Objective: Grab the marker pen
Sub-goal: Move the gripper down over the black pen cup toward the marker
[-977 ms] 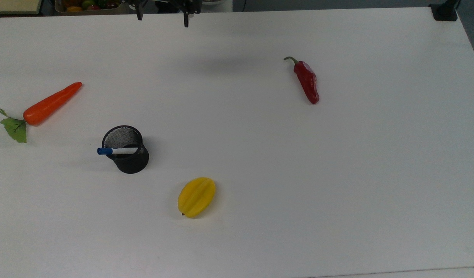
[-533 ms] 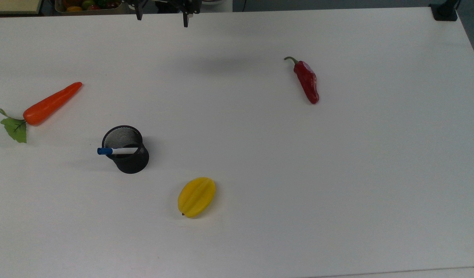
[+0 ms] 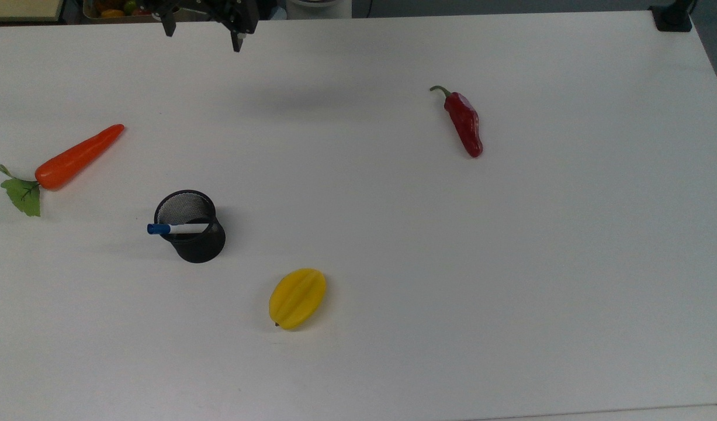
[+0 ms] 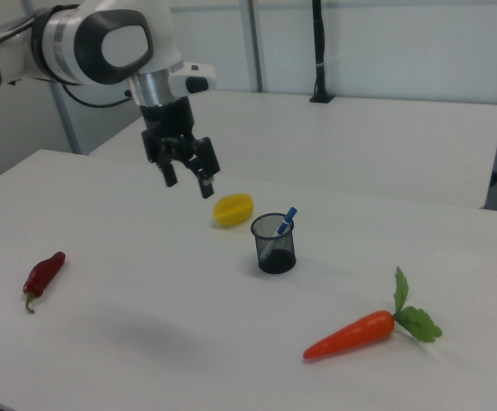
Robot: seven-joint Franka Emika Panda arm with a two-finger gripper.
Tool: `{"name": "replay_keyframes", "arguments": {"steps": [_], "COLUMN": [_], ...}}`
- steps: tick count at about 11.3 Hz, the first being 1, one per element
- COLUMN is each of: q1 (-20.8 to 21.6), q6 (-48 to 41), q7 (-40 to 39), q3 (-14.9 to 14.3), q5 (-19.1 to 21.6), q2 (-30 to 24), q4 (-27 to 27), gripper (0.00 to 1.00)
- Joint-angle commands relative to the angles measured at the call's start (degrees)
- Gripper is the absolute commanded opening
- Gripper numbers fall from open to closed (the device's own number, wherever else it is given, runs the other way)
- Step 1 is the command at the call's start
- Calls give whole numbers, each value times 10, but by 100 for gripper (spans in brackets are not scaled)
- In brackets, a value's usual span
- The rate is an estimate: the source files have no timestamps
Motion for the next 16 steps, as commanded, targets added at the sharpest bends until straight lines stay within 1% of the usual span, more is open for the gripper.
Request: {"name": "replay_keyframes", "arguments": {"steps": [1, 2, 4, 7, 10, 11, 12, 14, 16], "q1": [-19, -25, -32, -32, -30, -30, -30, -29, -28], "q6": [92, 119, 199, 303, 381, 407, 432, 473, 500], "q7": [-1, 8, 66, 157, 237, 258, 273, 280, 281], "q3": [-3, -3, -4, -4, -4, -4, -4, -4, -4], "q5": [2, 2, -2, -37, -91, -110, -120, -126, -131], "q2": [31, 41, 66, 104, 160, 176, 190, 216, 229], "q4": [4, 4, 4, 4, 4, 4, 4, 4, 4], "gripper": [100, 100, 100, 100, 100, 97, 97, 92, 80]}}
